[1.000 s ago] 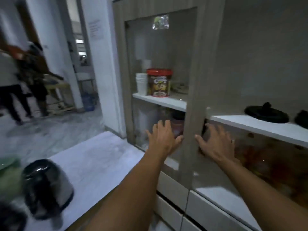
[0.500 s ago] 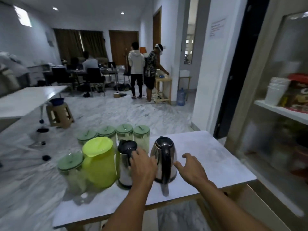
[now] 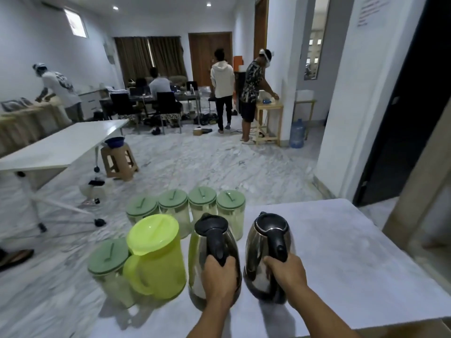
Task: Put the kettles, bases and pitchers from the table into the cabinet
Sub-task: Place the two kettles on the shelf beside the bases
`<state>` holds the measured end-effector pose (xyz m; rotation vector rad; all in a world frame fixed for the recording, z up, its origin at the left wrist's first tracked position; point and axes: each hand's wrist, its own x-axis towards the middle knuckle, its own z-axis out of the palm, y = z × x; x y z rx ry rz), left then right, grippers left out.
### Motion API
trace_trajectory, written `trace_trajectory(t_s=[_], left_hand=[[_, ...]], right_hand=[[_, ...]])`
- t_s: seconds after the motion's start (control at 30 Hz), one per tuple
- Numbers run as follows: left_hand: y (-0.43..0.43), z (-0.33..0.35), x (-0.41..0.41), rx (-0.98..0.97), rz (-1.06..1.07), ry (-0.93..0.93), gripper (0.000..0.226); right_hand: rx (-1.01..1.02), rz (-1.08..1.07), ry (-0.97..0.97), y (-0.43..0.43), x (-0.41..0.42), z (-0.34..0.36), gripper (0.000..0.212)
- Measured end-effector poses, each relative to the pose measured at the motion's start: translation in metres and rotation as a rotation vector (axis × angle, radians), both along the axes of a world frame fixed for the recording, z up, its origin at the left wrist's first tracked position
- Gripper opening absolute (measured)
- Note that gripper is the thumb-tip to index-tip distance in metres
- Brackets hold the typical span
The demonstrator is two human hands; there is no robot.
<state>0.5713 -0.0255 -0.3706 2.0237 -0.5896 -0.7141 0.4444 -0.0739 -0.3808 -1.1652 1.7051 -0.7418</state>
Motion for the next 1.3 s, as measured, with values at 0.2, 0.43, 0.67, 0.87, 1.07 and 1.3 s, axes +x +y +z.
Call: trace_trajectory(t_s=[0.2, 0.43, 0.67, 0.87, 1.07, 1.3], left_hand=[[0.010, 0.067, -0.009, -0.322, -0.185, -0.092, 0.017], [0.078, 0.173, -0.078, -0.619, -0.556, -0.073, 0.020], [0.167, 0.247, -0.218, -0.702, -0.872, 0.086, 0.026], [0.231, 0.282, -0.349, -0.757, -1.098, 0.211, 0.038], [0.266, 0.306, -0.482, -0.799, -1.247, 0.335, 0.027], [0.259, 0.325, -0.621, -0.770, -1.242, 0.332, 0.026]], right_hand=[[-0.170, -0.189, 0.008, 0.030, -0.027, 0.064, 0.017], [-0.464, -0.673, 0.042, 0.151, -0.117, 0.173, 0.025], [-0.561, -1.148, 0.263, 0.308, -0.237, 0.254, 0.029], [-0.580, -1.393, 0.423, 0.419, -0.337, 0.286, 0.028], [-0.684, -1.564, 0.450, 0.484, -0.450, 0.304, 0.035], [-0.757, -1.631, 0.475, 0.498, -0.580, 0.330, 0.019]])
